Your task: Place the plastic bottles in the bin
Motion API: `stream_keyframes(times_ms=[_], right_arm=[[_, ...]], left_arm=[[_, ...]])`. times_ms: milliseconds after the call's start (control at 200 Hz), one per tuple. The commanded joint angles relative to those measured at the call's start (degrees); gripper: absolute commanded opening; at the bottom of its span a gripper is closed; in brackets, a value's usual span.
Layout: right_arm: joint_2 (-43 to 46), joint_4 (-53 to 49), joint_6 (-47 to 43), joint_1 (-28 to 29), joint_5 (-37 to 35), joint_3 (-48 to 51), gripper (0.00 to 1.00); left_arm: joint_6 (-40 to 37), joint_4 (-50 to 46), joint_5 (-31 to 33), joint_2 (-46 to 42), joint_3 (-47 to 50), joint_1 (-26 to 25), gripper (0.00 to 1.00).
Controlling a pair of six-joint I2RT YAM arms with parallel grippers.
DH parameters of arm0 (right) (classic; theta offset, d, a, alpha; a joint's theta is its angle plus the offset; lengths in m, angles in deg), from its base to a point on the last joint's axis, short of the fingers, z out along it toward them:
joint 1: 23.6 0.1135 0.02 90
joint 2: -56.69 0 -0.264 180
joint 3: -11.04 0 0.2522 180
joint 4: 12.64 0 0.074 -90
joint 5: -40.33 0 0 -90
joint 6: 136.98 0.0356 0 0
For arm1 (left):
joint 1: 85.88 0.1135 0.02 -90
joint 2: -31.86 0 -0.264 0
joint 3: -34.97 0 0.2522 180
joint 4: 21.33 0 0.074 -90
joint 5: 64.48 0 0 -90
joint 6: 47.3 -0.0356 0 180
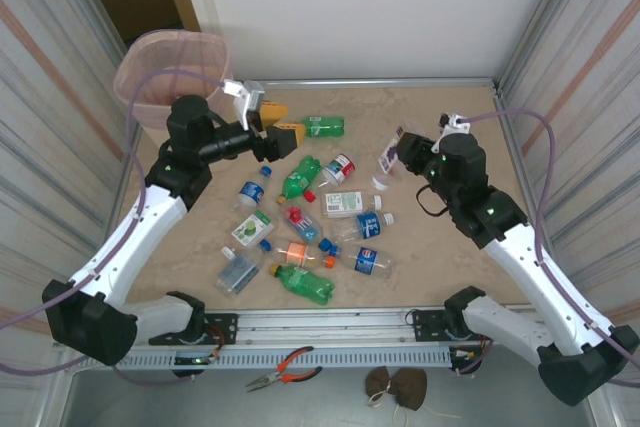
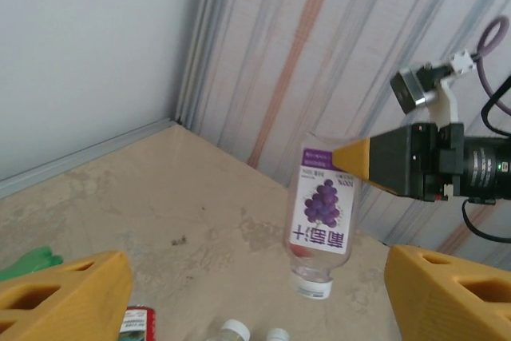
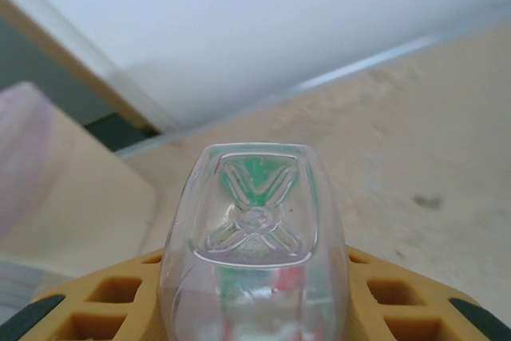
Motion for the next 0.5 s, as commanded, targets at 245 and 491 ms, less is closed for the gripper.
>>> stream_keyframes(times_ms=[245,491], right_arm=[[-3.12,12.15,-8.33,7.61,0.13,-6.03,0.21],[-3.3,13.9,-9.65,10.27,-0.3,-6.57,0.2]], left_arm=[[-6.79,-2.54,9.6,4.39,-4.71,-9.55,0.94],[-7.13,-0.96,11.15,10.08,-7.8,-13.26,0.98]])
